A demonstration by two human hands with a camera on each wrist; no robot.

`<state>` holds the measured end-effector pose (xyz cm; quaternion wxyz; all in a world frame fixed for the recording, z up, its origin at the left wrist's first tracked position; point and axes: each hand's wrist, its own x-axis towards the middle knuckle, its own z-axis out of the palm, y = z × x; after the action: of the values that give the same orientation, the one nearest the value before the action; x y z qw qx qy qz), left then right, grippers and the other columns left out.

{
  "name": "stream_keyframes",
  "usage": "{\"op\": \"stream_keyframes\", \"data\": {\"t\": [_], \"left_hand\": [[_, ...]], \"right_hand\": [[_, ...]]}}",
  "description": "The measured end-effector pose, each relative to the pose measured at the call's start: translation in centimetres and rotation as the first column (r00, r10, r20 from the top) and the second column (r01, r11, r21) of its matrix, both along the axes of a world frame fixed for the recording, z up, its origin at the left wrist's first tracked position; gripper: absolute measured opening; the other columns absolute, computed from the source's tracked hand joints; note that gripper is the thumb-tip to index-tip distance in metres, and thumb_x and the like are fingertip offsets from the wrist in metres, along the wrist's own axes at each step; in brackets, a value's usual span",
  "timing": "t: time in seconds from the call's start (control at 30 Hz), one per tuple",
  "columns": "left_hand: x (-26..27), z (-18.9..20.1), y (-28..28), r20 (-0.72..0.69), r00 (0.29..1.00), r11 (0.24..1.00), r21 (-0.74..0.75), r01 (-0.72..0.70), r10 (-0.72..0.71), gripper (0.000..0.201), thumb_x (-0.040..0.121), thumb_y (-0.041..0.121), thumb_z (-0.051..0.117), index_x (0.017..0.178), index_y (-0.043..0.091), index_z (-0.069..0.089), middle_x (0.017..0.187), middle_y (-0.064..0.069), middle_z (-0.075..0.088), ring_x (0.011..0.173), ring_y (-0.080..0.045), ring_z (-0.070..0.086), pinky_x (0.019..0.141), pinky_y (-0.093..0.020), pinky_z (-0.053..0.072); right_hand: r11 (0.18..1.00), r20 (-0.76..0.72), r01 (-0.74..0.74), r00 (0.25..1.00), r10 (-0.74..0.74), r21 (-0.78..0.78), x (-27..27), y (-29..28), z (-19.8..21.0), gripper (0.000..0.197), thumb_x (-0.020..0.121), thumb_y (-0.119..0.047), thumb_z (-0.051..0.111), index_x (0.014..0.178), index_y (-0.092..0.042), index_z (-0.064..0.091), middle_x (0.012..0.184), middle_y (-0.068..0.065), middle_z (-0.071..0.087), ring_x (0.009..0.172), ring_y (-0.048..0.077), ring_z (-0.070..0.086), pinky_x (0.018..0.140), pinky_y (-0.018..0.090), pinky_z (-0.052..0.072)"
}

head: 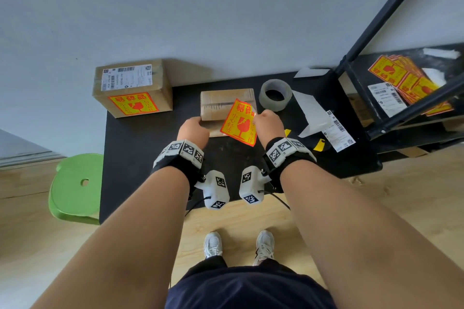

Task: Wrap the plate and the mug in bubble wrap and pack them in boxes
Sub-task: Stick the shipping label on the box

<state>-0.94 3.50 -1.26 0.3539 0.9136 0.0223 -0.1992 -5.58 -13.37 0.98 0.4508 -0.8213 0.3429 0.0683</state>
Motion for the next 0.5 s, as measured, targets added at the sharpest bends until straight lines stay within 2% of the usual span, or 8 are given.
{"op": "stream_keyframes", "data": {"t": [0.03,0.1,0.17,0.23,0.3,0.37,0.43,0.5], "left_hand": [[0.1,0.0,0.1,0.010,1.000,1.000,-0.018,0.004,-0.004,0.039,0.086,0.001,0.045,0.114,0.015,0.068,0.103,-0.008,0.069,0.088,-0.024,0.060,0.072,-0.028,0.041],[0.3,0.0,0.2,0.033,0.999,0.999,-0.045,0.003,-0.002,0.033,0.086,0.002,0.047,0.107,0.013,0.070,0.098,-0.009,0.070,0.090,-0.027,0.064,0.070,-0.028,0.042],[0.4,0.3,0.4,0.069,0.998,0.998,-0.068,-0.001,0.006,0.029,0.086,0.005,0.050,0.105,0.012,0.071,0.096,-0.008,0.070,0.089,-0.027,0.064,0.071,-0.028,0.043],[0.6,0.7,0.5,0.092,0.996,0.995,-0.104,-0.005,0.015,0.029,0.086,0.006,0.052,0.108,0.012,0.071,0.098,-0.008,0.071,0.090,-0.028,0.064,0.074,-0.029,0.045],[0.9,1.0,0.5,0.096,0.995,0.989,-0.146,-0.025,0.040,0.031,0.087,0.007,0.053,0.113,0.013,0.068,0.105,-0.007,0.070,0.096,-0.026,0.064,0.078,-0.029,0.045],[1.1,1.2,0.5,0.085,0.991,0.977,-0.194,-0.089,0.107,0.034,0.089,0.009,0.053,0.122,0.013,0.060,0.114,-0.002,0.066,0.099,-0.019,0.061,0.079,-0.026,0.042],[1.4,1.4,0.5,0.080,0.983,0.963,-0.229,-0.142,0.164,0.028,0.090,0.009,0.053,0.117,0.013,0.055,0.112,-0.001,0.063,0.092,-0.015,0.056,0.075,-0.025,0.039],[1.6,1.6,0.2,0.087,0.989,0.974,-0.202,-0.103,0.123,0.021,0.091,0.011,0.053,0.110,0.015,0.059,0.104,0.001,0.063,0.091,-0.015,0.057,0.073,-0.025,0.039]], "right_hand": [[1.000,0.006,0.021,1.000,-0.021,0.013,0.1,0.0,0.2,0.019,0.093,-0.012,0.043,0.074,-0.009,0.043,0.073,0.004,0.042,0.066,0.018,0.041,0.053,0.032,0.025],[1.000,0.014,0.030,0.999,-0.030,0.007,0.4,-0.1,0.6,0.012,0.094,-0.012,0.044,0.086,-0.006,0.052,0.075,0.005,0.044,0.076,0.023,0.047,0.058,0.033,0.027],[0.999,0.012,0.035,0.999,-0.035,-0.009,0.9,-0.2,1.0,0.021,0.095,-0.013,0.044,0.102,0.000,0.060,0.078,0.005,0.046,0.089,0.028,0.053,0.063,0.031,0.031],[0.999,-0.003,0.037,0.999,-0.037,-0.020,1.4,-0.3,1.3,0.026,0.096,-0.014,0.045,0.109,0.003,0.060,0.075,0.004,0.047,0.098,0.030,0.057,0.068,0.030,0.032],[0.999,-0.022,0.028,0.999,-0.029,-0.021,1.8,-0.3,1.6,0.023,0.097,-0.014,0.045,0.106,0.003,0.058,0.073,0.004,0.044,0.092,0.027,0.055,0.070,0.032,0.031],[0.999,-0.024,0.020,0.999,-0.021,-0.025,2.0,-0.3,1.4,0.016,0.097,-0.014,0.046,0.099,-0.002,0.057,0.075,0.005,0.045,0.085,0.023,0.050,0.071,0.032,0.031],[0.999,-0.019,-0.001,1.000,0.000,-0.037,2.2,-0.5,1.0,0.013,0.097,-0.014,0.047,0.088,-0.006,0.051,0.073,0.002,0.044,0.085,0.022,0.049,0.071,0.032,0.032],[0.999,-0.018,-0.033,0.999,0.032,-0.039,2.4,-0.7,0.8,0.017,0.096,-0.015,0.049,0.081,-0.008,0.049,0.075,0.002,0.047,0.086,0.022,0.050,0.072,0.032,0.033]]}}
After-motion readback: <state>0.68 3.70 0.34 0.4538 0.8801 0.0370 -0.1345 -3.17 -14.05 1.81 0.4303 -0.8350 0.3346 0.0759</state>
